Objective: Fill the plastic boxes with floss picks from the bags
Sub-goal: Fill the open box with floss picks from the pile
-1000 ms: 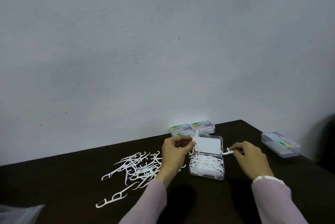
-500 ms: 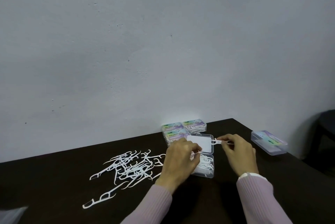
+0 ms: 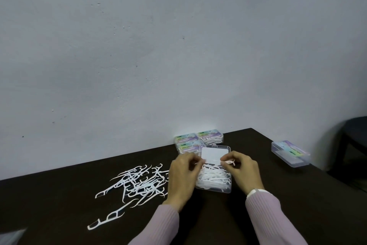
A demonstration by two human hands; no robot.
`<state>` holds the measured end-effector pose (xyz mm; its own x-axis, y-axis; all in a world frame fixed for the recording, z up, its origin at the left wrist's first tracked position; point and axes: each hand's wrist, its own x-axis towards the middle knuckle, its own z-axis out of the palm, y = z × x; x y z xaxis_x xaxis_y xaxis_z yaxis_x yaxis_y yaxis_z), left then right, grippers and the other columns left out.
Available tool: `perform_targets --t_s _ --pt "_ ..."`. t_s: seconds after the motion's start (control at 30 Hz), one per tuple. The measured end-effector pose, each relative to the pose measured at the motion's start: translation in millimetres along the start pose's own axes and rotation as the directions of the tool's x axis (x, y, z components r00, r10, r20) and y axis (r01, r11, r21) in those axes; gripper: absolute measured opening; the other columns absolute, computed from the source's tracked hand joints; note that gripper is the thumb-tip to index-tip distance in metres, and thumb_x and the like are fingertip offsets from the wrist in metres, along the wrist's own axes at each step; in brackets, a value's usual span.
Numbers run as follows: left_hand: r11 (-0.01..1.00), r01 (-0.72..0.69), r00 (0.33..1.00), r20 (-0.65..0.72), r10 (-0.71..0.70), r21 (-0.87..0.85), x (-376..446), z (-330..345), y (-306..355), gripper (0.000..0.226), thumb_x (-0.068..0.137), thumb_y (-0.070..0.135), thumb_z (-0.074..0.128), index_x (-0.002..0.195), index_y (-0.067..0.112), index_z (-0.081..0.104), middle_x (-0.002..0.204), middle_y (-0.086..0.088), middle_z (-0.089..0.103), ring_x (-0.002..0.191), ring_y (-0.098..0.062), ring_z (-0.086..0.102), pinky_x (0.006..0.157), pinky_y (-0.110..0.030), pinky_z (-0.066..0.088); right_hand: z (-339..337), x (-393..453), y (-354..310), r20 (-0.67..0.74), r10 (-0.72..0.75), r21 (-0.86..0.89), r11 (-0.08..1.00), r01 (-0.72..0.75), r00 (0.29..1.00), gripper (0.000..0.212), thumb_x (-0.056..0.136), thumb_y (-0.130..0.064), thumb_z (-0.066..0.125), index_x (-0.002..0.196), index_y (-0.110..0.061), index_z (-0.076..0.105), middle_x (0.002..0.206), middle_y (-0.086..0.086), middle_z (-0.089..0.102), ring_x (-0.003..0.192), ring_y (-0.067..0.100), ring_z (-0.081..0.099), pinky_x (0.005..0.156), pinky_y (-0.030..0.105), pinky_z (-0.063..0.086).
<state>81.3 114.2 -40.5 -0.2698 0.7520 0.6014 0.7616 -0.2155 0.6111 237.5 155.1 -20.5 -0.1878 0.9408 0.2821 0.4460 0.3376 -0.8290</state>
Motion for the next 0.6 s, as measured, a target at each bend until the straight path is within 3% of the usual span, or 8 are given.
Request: perform_targets --t_s 0.1,0.2,0.3,0.37,0.4,0.47,0.53,0.6 --pt "0.950 0.213 0.975 -0.012 -0.221 -0.231 1 -3 -5 0.016 0.095 0.033 0.050 0.095 0.023 0.062 0.098 0.008 0.063 0.094 -0.004 0.058 0.076 -0.015 0.042 5 -1 -1 0.030 -0.022 -0.025 0.999 0.022 0.999 0.019 0.078 -0.026 0.072 0.070 -0.038 0.060 0.080 -0.019 0.063 0.084 0.004 0.057 0.099 0.044 0.039" --pt "0.806 0.367 0.924 0.085 -0.372 -0.465 0 1 -1 0.017 0.099 0.022 0.045 0.101 0.021 0.061 0.103 0.008 0.064 0.099 -0.003 0.058 0.073 -0.010 0.042 10 -3 -4 0.035 -0.047 -0.160 0.986 0.052 0.998 0.010 0.081 -0.034 0.068 0.077 -0.039 0.060 0.088 -0.016 0.059 0.093 0.004 0.052 0.101 0.034 0.027" --pt "0.666 0.495 0.863 0.225 -0.452 -0.558 -1 8 4 0.019 0.100 0.019 0.040 0.104 0.018 0.059 0.103 0.007 0.064 0.092 0.001 0.058 0.069 -0.009 0.042 16 -4 -3 -0.032 -0.094 -0.230 0.969 0.084 0.995 0.008 0.082 -0.033 0.066 0.082 -0.037 0.058 0.098 -0.016 0.054 0.097 0.003 0.045 0.098 0.031 0.024" --pt "0.600 0.549 0.830 0.299 -0.470 -0.582 -1 13 3 0.021 0.101 0.021 0.039 0.103 0.020 0.060 0.108 0.000 0.066 0.096 -0.007 0.062 0.078 -0.018 0.048 18 -2 0 -0.111 -0.098 -0.207 0.976 0.073 0.989 0.007 0.084 -0.030 0.064 0.086 -0.033 0.059 0.105 -0.014 0.053 0.104 0.005 0.044 0.099 0.033 0.025" --pt "0.586 0.561 0.823 0.318 -0.470 -0.585 -1 14 4 0.022 0.101 0.022 0.039 0.101 0.022 0.061 0.108 -0.001 0.067 0.098 -0.009 0.063 0.082 -0.022 0.049 19 0 2 -0.158 -0.083 -0.152 0.987 0.058 0.984 0.007 0.085 -0.027 0.063 0.090 -0.031 0.060 0.109 -0.011 0.052 0.109 0.007 0.044 0.100 0.033 0.027" --pt "0.586 0.573 0.816 0.329 -0.476 -0.574 -3 15 5 0.025 0.102 0.023 0.037 0.096 0.026 0.061 0.105 0.002 0.067 0.098 -0.009 0.063 0.084 -0.024 0.049 17 1 2 -0.208 0.045 0.117 0.993 -0.021 0.977 0.015 0.090 -0.020 0.056 0.104 -0.024 0.056 0.120 -0.002 0.051 0.118 0.014 0.044 0.100 0.033 0.032" --pt "0.601 0.568 0.818 0.303 -0.490 -0.563 -5 16 7 0.027 0.102 0.024 0.038 0.093 0.025 0.063 0.103 0.001 0.068 0.099 -0.012 0.064 0.089 -0.029 0.050 17 1 -2 -0.130 0.243 0.425 0.890 -0.167 0.961 0.028 0.095 -0.023 0.047 0.123 -0.019 0.048 0.132 0.004 0.047 0.124 0.019 0.044 0.100 0.033 0.035" --pt "0.627 0.552 0.827 0.264 -0.497 -0.550 -8 17 7 0.029 0.101 0.025 0.040 0.091 0.021 0.067 0.097 -0.001 0.071 0.097 -0.016 0.065 0.090 -0.034 0.050 20 2 -3 0.008 0.371 0.537 0.782 -0.317 0.928 0.038 0.099 -0.031 0.037 0.133 -0.016 0.040 0.136 0.007 0.046 0.120 0.022 0.045 0.096 0.033 0.035"
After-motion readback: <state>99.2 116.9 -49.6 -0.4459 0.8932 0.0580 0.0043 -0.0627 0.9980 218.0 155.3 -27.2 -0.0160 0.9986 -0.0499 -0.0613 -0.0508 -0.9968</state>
